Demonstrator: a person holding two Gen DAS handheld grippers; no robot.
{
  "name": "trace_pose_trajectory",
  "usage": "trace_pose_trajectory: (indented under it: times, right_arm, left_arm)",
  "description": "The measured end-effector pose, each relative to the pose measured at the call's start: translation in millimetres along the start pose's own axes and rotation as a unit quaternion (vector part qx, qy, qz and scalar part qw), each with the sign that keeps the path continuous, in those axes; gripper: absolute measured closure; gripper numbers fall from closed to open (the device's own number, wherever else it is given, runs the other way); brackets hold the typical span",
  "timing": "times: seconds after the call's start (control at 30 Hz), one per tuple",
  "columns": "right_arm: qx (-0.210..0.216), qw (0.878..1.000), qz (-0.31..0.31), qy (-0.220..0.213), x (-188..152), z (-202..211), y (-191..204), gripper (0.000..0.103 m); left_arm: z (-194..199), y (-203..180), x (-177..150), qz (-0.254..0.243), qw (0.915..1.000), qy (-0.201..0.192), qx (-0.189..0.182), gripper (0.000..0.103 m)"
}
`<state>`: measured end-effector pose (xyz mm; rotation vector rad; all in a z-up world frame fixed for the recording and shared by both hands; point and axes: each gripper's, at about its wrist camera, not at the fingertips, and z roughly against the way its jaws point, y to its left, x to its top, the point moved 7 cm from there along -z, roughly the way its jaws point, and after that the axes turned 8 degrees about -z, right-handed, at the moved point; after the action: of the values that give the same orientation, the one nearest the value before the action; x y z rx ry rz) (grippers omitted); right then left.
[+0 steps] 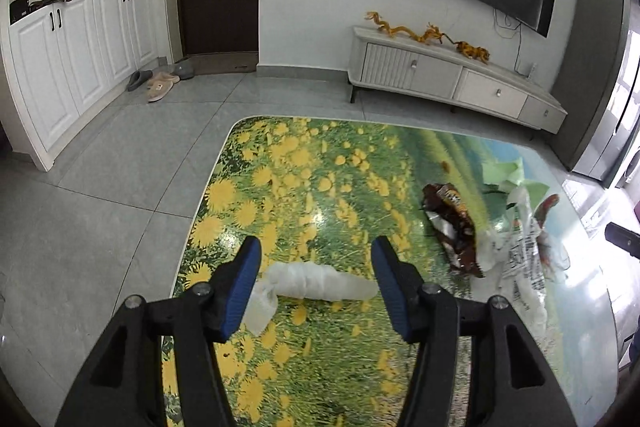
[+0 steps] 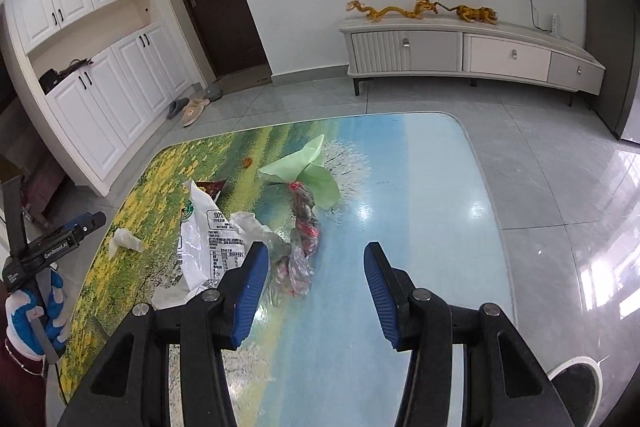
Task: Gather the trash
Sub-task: 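Move both grippers back over the coffee table, then grasp the white tissue roll with the left gripper while the right grasps the clear bottle bag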
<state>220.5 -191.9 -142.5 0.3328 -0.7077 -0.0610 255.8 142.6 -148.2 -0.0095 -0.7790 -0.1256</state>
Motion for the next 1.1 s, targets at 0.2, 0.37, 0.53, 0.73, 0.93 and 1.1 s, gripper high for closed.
trace_pose_trajectory:
  times: [0.2,0.37,0.53,0.73,0.93,1.1]
  right_arm:
    - [0.000,1.000,0.006,0.029,3,-54,7,0.055]
    - [0.000,0.999,0.004,0.042,0,-78,6,0.055]
    - [0.000,0.999,0.011,0.046,-2,-91,7,0.056]
    - [-0.006,0.999,0.014,0.043,-3,-96,2,0.080]
    - [0.001,0.999,0.003,0.039,-8,-86,-6,0.083]
    - [0.018,0.999,-0.016,0.022,-14,-54,-13,0.083]
  left_arm:
    - [-30,-1,-9,-0.030,0.9992,0.024,-0.008,0.045]
    - [-44,-1,-19,-0.035,0.9984,0.037,-0.025,0.045]
    - [-47,-8,-24,-0.055,0.9973,0.039,-0.029,0.047]
    - [-44,-21,-29,-0.083,0.9951,0.041,-0.035,0.072]
    - [-33,-32,-33,-0.084,0.9953,0.032,-0.035,0.079]
    - [-7,-47,-32,-0.079,0.9961,0.017,-0.034,0.079]
